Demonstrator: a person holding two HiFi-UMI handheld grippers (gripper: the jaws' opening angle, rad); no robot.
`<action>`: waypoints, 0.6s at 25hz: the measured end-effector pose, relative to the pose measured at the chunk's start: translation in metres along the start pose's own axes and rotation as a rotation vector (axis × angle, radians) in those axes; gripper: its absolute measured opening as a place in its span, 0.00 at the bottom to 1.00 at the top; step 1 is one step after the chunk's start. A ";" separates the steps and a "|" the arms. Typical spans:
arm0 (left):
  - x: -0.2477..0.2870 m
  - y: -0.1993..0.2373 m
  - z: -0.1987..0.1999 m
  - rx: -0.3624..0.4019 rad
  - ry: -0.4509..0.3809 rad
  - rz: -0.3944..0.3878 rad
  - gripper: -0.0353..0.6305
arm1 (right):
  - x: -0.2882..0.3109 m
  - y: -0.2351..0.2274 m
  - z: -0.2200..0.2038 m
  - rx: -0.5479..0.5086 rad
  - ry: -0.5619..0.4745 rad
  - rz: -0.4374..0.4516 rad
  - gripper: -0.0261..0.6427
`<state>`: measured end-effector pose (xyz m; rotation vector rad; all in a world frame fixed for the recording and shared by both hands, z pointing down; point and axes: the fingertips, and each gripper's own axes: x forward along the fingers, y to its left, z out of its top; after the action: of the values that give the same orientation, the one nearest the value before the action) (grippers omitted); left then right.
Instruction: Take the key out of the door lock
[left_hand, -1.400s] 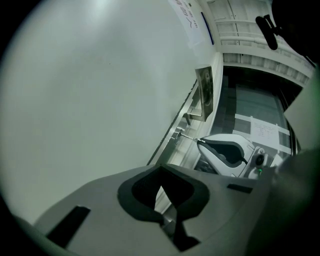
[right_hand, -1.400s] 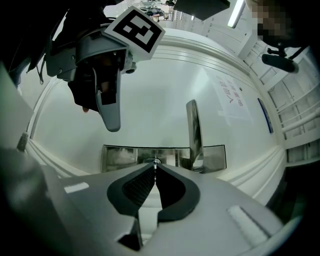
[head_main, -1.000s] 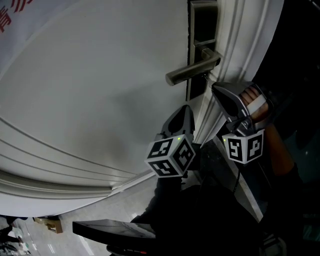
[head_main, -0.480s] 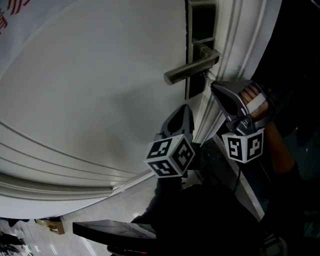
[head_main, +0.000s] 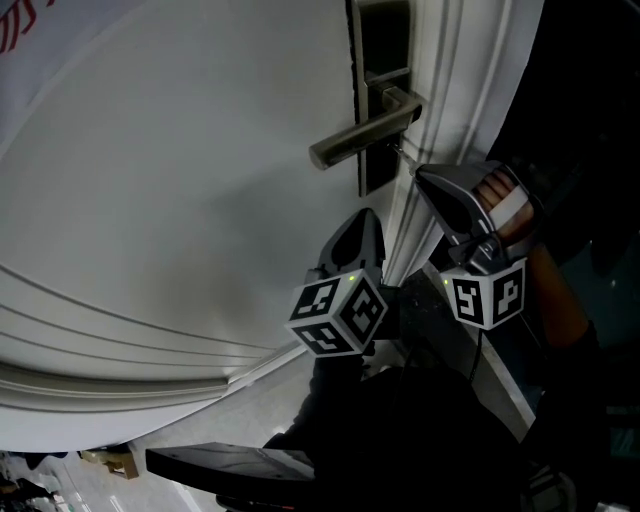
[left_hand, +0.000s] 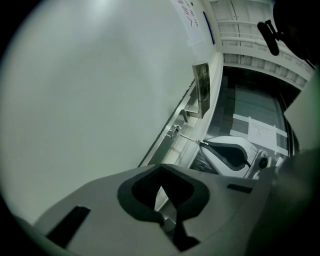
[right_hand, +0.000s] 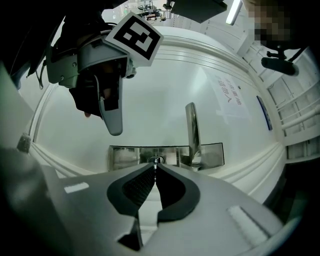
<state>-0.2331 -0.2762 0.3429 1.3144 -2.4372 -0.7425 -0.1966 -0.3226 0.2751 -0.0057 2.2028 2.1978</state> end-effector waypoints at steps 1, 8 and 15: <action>0.000 -0.001 -0.001 0.000 0.002 -0.003 0.05 | -0.002 0.000 -0.001 0.002 0.002 -0.001 0.06; 0.000 -0.012 -0.005 0.006 0.014 -0.030 0.05 | -0.014 -0.001 -0.003 0.027 0.026 -0.013 0.06; 0.004 -0.020 -0.013 0.012 0.026 -0.057 0.05 | -0.029 0.000 -0.020 0.192 0.088 -0.050 0.06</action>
<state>-0.2152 -0.2925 0.3424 1.3943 -2.3972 -0.7208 -0.1684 -0.3431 0.2761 -0.1541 2.4228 1.9900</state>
